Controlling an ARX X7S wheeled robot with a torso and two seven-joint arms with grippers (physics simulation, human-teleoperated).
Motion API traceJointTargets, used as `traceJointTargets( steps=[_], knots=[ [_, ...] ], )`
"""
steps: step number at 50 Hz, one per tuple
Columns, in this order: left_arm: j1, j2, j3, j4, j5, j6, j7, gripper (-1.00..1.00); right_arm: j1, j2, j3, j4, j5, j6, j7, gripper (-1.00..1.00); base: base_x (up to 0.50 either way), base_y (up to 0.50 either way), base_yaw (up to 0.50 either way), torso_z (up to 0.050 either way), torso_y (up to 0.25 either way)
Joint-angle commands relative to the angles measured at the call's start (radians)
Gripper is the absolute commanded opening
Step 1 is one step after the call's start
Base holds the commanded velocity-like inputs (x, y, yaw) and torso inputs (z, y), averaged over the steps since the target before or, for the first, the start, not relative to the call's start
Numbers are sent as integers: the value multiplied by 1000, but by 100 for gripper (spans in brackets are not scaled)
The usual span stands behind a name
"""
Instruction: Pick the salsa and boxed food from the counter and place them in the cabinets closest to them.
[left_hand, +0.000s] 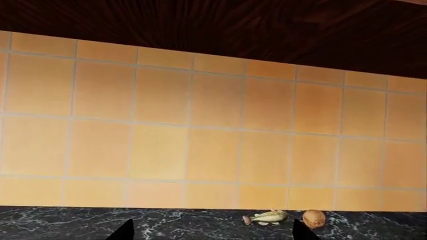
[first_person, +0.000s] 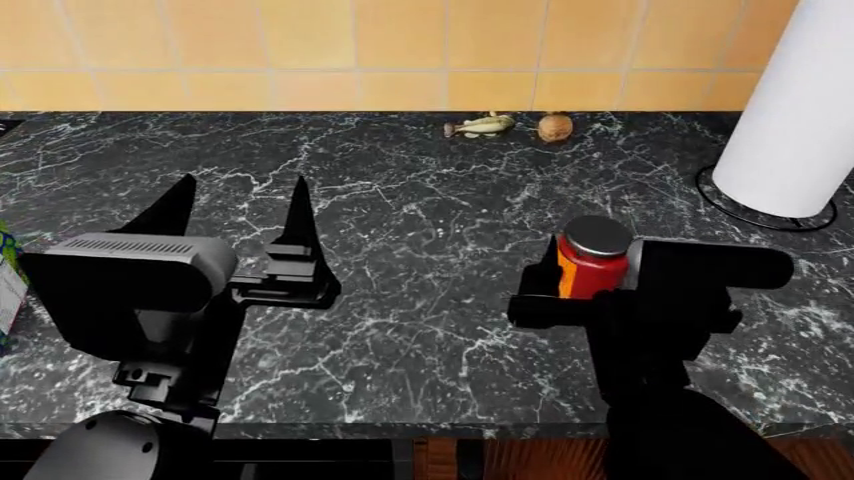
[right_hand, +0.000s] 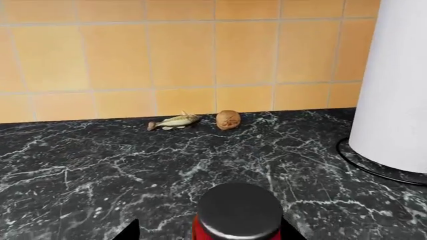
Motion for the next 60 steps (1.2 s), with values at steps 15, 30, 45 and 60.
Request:
traceJointTargets(
  steps=[15,30,45,60],
  knots=[
    [2,-15,13,-2,-15,10,-15,100,2,5,-26,119,-17,-53,-14,100,0,0,0,0,0],
    [3,-23,24,-13,-19,20,-22,100,5,8,-22,166,-20,-71,-8,100,0,0,0,0,0],
    [-1,-32,22,-9,-29,19,-35,100,23,7,-25,279,-33,-115,-24,100,0,0,0,0,0],
    [-4,-39,22,-1,-42,17,-48,100,61,7,-56,366,-51,-124,-29,100,0,0,0,0,0]
  ],
)
